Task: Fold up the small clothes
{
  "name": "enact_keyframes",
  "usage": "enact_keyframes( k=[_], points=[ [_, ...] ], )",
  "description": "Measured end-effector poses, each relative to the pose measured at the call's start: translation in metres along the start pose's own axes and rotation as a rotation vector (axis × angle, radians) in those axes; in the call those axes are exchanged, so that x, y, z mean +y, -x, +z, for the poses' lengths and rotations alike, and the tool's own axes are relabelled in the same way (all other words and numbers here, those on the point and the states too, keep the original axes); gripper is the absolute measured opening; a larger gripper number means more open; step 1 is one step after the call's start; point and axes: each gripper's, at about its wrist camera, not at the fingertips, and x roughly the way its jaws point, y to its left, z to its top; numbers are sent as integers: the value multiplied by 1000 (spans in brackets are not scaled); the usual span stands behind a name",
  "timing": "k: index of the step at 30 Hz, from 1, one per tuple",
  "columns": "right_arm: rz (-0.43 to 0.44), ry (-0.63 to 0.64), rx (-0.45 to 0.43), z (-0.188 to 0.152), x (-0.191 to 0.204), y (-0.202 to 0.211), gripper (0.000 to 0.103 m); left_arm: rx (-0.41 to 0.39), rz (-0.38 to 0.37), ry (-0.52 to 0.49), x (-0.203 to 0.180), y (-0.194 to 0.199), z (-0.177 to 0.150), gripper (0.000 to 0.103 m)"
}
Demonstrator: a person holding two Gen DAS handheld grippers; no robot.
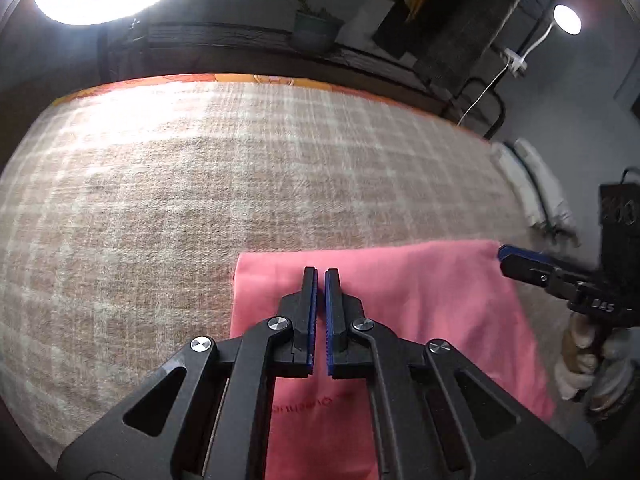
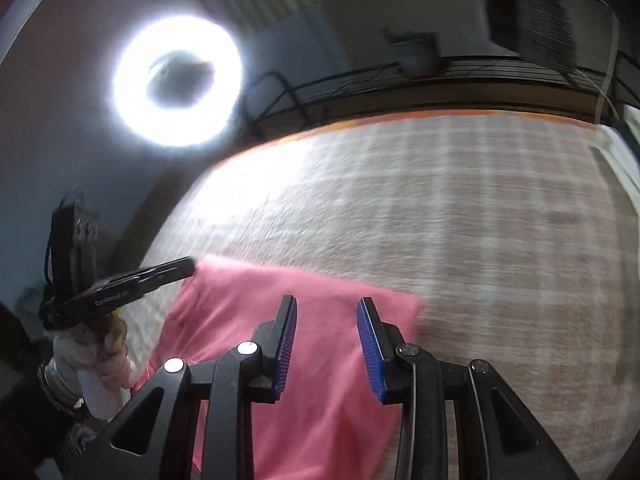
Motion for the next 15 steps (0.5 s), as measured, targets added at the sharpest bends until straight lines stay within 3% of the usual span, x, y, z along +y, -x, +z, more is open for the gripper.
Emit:
enact_keyframes(
  k=[2, 5, 6, 8, 11, 15],
  points=[
    [-38, 49, 29, -1, 5, -15, 34, 31, 69, -43, -4, -16, -4, 0],
    [-96, 84, 103, -10, 2, -39, 26, 20, 63, -45, 0, -17, -8, 0],
    [-104, 99, 92, -12, 2, -38, 26, 26, 73, -32, 2, -14, -8, 0],
    [-126, 97, 98, -11, 4, -30, 29, 15, 59, -4, 9, 1, -11, 0],
    [-86, 111, 63, -19, 15, 1, 29, 1, 8, -22, 2, 31, -21, 0],
    [-45, 199, 67, -58, 42, 33, 29, 13, -38, -81, -18, 57, -45, 0]
  ],
)
